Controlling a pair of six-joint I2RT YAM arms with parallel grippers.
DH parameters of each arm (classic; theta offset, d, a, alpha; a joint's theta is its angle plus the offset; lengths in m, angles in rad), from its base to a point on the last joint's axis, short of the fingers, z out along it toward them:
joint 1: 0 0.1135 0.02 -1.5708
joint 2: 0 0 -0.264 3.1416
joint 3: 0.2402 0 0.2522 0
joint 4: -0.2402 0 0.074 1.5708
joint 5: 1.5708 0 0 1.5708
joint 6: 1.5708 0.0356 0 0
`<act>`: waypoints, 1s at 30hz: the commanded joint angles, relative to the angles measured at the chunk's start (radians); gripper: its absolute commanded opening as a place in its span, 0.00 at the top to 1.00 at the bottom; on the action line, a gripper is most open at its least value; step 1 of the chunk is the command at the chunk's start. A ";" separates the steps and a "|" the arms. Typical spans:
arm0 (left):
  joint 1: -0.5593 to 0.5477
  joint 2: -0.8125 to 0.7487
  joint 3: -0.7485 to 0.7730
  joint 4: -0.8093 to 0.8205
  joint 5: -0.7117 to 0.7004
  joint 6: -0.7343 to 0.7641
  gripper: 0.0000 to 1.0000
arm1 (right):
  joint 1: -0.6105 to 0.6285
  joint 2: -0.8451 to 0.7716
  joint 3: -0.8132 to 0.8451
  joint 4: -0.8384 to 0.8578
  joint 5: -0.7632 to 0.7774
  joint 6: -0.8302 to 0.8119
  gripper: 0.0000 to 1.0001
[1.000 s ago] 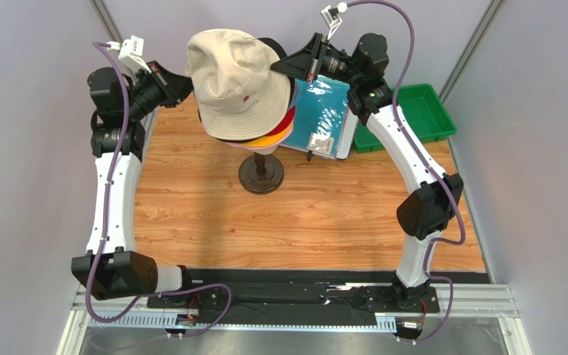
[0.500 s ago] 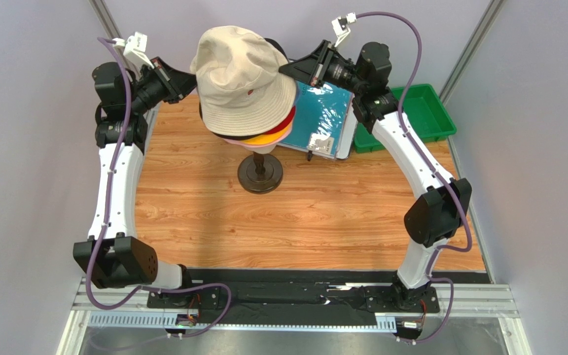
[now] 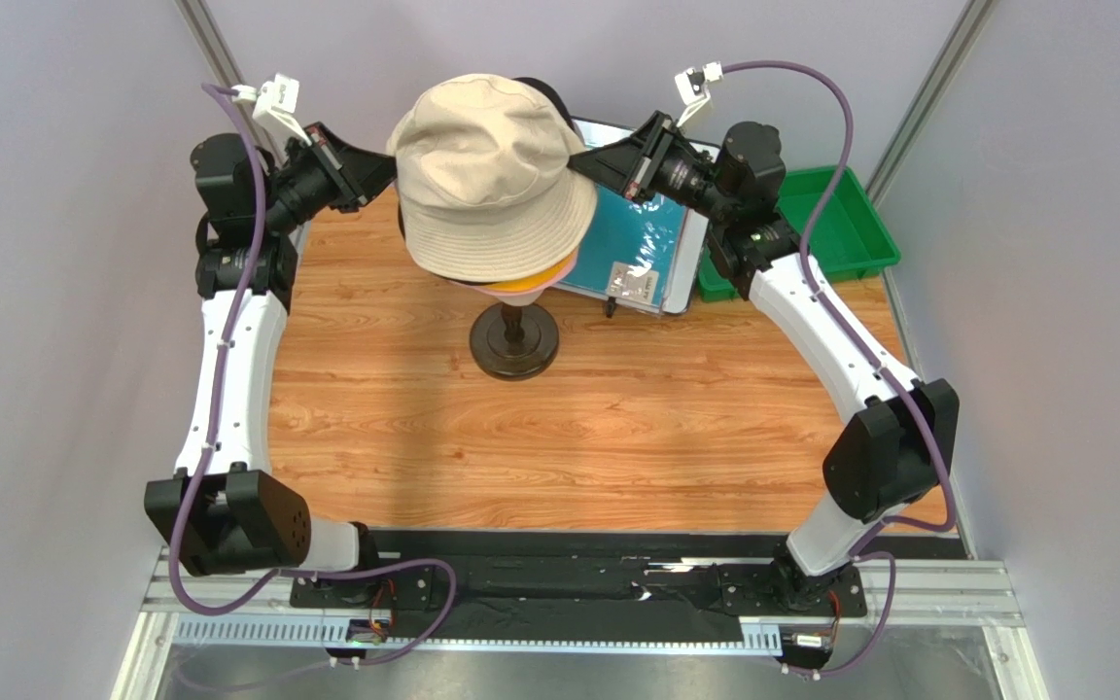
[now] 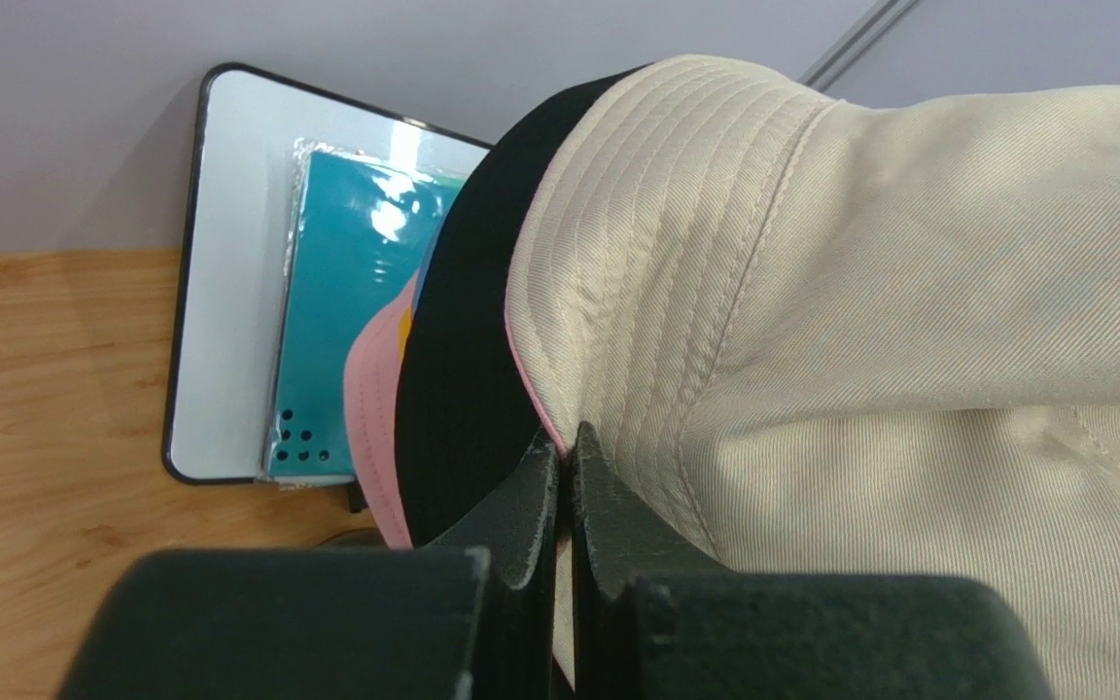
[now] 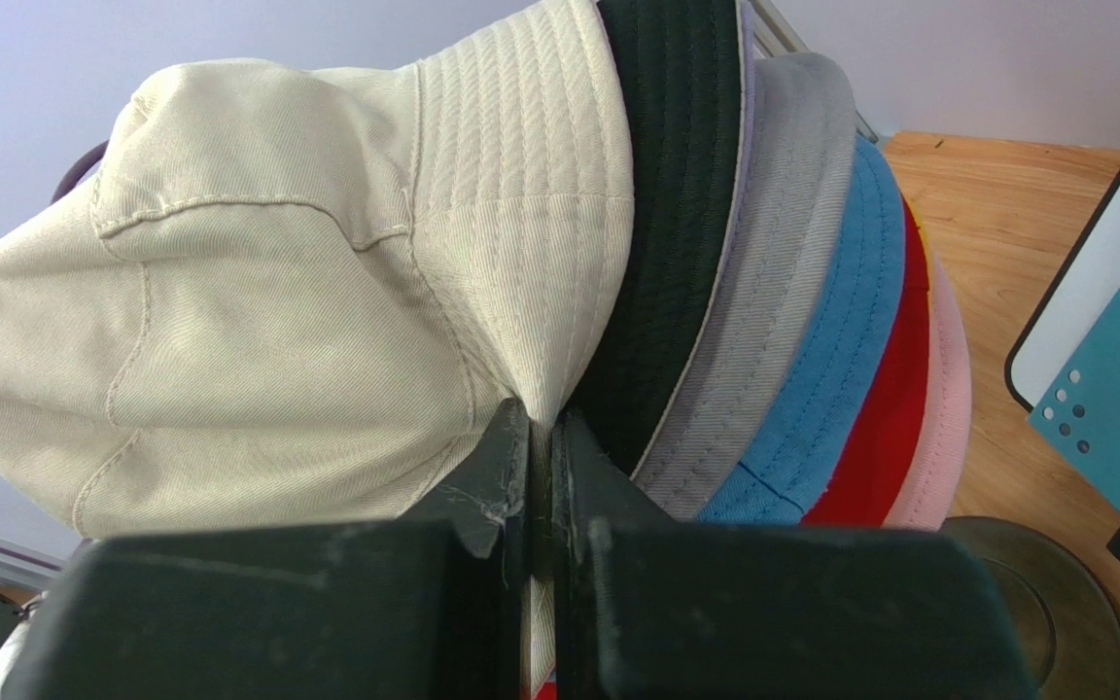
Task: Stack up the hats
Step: Stack the hat on the hat.
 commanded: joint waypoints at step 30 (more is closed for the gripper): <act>-0.020 0.165 0.238 -0.255 -0.038 0.156 1.00 | -0.069 -0.181 -0.092 -0.321 -0.015 -0.239 0.39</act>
